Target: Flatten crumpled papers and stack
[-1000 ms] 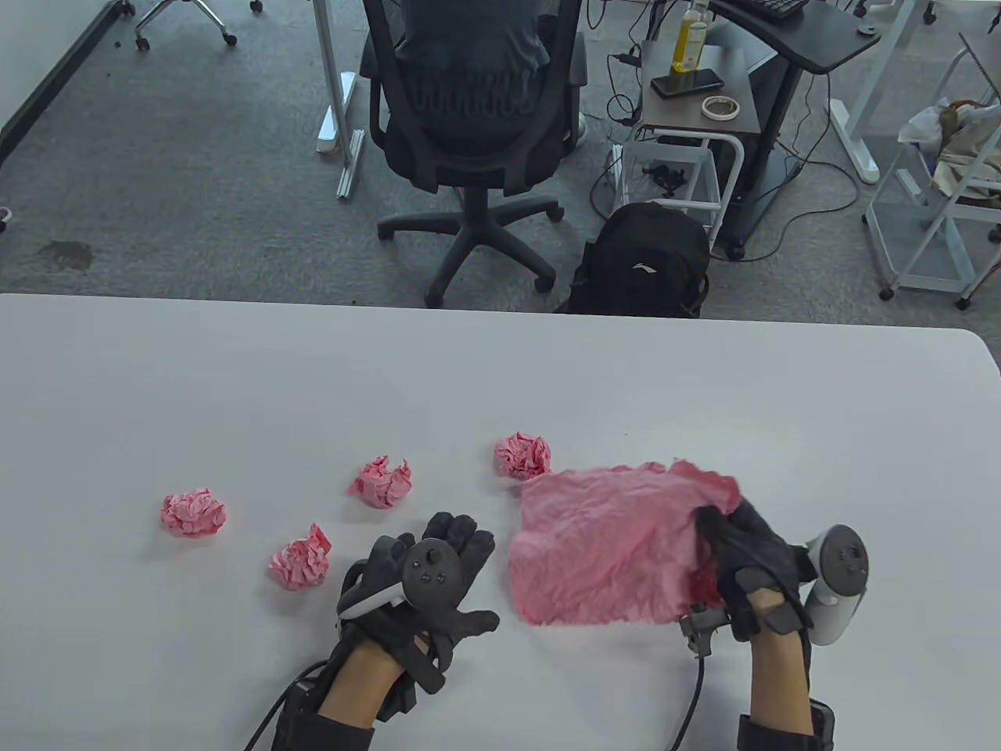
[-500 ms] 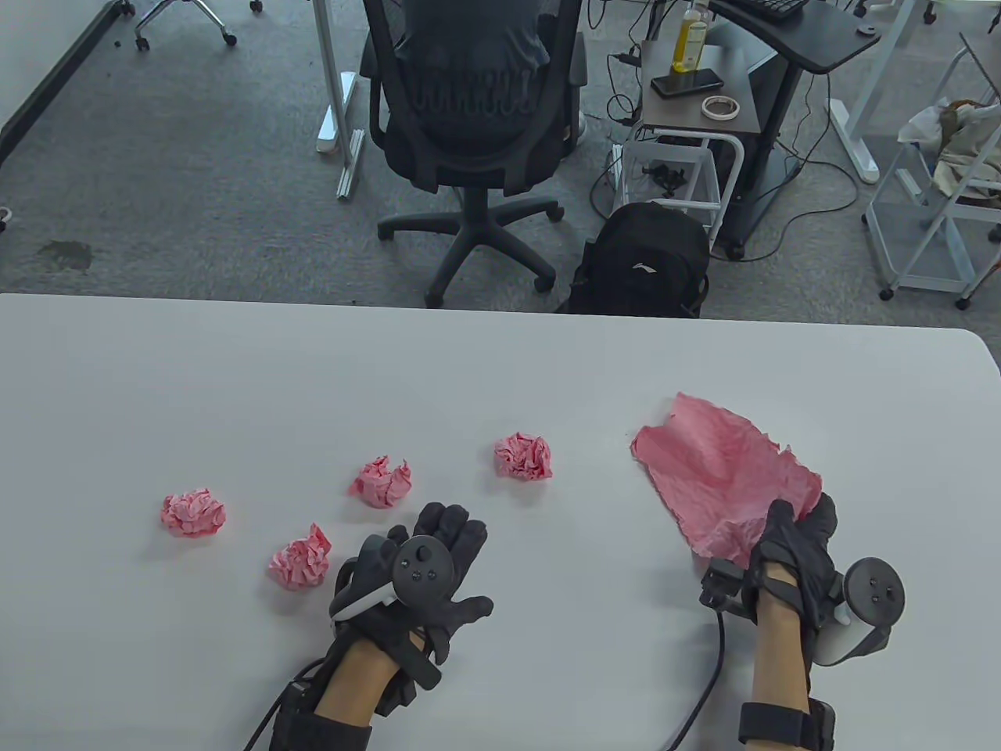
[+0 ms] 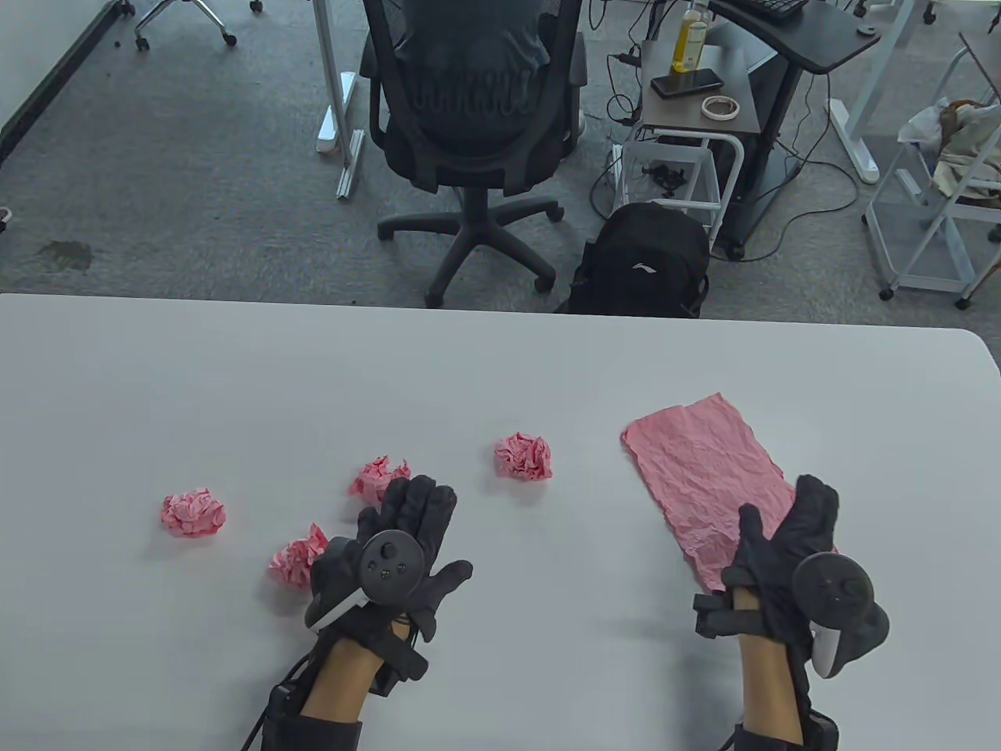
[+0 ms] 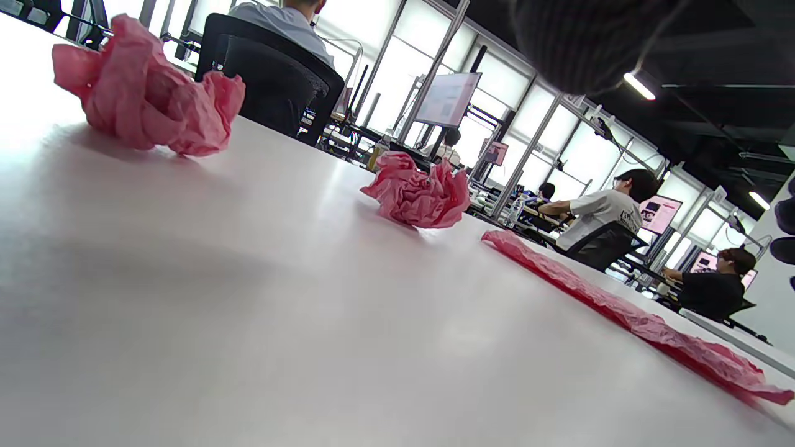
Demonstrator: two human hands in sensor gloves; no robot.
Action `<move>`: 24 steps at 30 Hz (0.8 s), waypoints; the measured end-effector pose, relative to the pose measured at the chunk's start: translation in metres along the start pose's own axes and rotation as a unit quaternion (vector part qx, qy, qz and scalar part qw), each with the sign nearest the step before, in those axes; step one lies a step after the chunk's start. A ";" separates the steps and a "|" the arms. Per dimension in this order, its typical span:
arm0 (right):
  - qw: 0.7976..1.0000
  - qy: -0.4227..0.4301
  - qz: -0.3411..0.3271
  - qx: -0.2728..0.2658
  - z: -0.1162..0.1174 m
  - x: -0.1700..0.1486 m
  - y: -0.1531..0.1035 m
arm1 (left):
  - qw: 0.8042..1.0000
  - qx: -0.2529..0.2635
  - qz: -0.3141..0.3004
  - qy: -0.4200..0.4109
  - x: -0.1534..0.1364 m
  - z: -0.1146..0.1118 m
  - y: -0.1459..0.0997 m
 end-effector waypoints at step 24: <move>0.865 -0.281 -0.093 0.405 0.235 0.172 0.021 | 1.000 -0.019 0.001 -0.009 -0.005 -0.009 0.001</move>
Point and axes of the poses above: the tracker on the back of each hand, its own x axis roughly to the thumb side, its own y axis roughly from the wrist to the fingertips, z = x × y, the point moved 3 cm from there along y, roughly from the wrist to the fingertips, and after that the axes turned 11 degrees about -y, right-handed, at the moved point
